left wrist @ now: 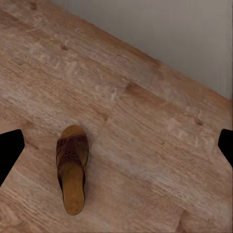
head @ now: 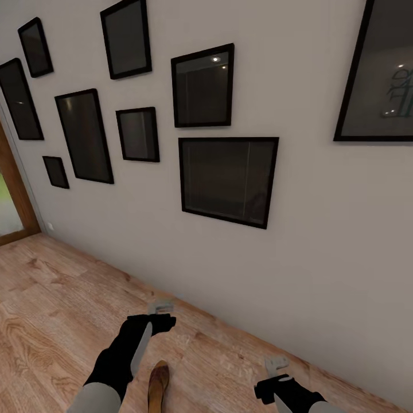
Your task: Pick up the two gym shoes and the two sandals from the corridor floor and place them onto the hallstand (shoe rack) in the corridor, making sure they are on the rack and not on the floor. Arrange them so the two gym shoes are next to each other and the two sandals are next to each other.
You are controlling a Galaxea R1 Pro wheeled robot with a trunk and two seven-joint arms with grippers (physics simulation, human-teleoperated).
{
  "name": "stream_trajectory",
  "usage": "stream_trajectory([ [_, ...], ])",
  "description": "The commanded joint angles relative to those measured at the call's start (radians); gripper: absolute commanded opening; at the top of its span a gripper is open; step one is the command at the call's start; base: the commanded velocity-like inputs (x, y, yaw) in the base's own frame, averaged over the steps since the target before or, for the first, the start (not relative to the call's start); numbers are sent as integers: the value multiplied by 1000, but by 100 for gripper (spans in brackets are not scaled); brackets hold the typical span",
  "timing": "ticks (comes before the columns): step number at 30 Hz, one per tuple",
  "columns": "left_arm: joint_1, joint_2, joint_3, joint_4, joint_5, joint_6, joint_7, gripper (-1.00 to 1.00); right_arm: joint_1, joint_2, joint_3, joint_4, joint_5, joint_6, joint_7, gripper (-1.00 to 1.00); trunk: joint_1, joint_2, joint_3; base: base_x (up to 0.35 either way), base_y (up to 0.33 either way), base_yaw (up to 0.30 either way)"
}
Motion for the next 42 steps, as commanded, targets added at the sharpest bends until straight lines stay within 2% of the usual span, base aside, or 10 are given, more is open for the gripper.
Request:
stream_trajectory([
  [1,-22,-6,1,-26,17,35,33,100,0,0,0,5,0,0,0,100,0,0,0,0,0,0],
  [5,-47,-10,7,-4,54,54,77,100,0,1,1,11,0,0,1,100,0,0,0,0,0,0],
  [6,-65,-11,17,82,85,-16,102,100,0,1,1,16,1,-1,0,100,0,0,0,0,0,0],
  [9,-87,-4,23,202,102,-180,115,100,0,1,1,19,1,-6,0,100,0,0,0,0,0,0],
  [12,-128,30,27,365,114,-357,123,100,0,1,1,25,1,-39,-1,100,0,0,0,0,0,0],
  [17,-155,66,31,464,119,-556,125,100,2,1,1,66,2,-118,-2,100,0,0,0,0,0,0],
  [19,-161,72,31,508,117,-723,125,100,2,1,1,86,2,-175,-2,100,0,0,0,0,0,0],
  [24,-166,72,10,608,114,-921,125,100,18,1,1,103,19,-230,-2,100,0,0,0,0,0,0],
  [35,-168,45,-33,693,113,-1017,126,100,34,2,0,110,122,-297,-2,100,0,0,0,0,0,0],
  [42,-168,34,-37,836,113,-1307,123,100,36,2,0,110,138,-311,-3,100,0,0,0,0,0,0],
])
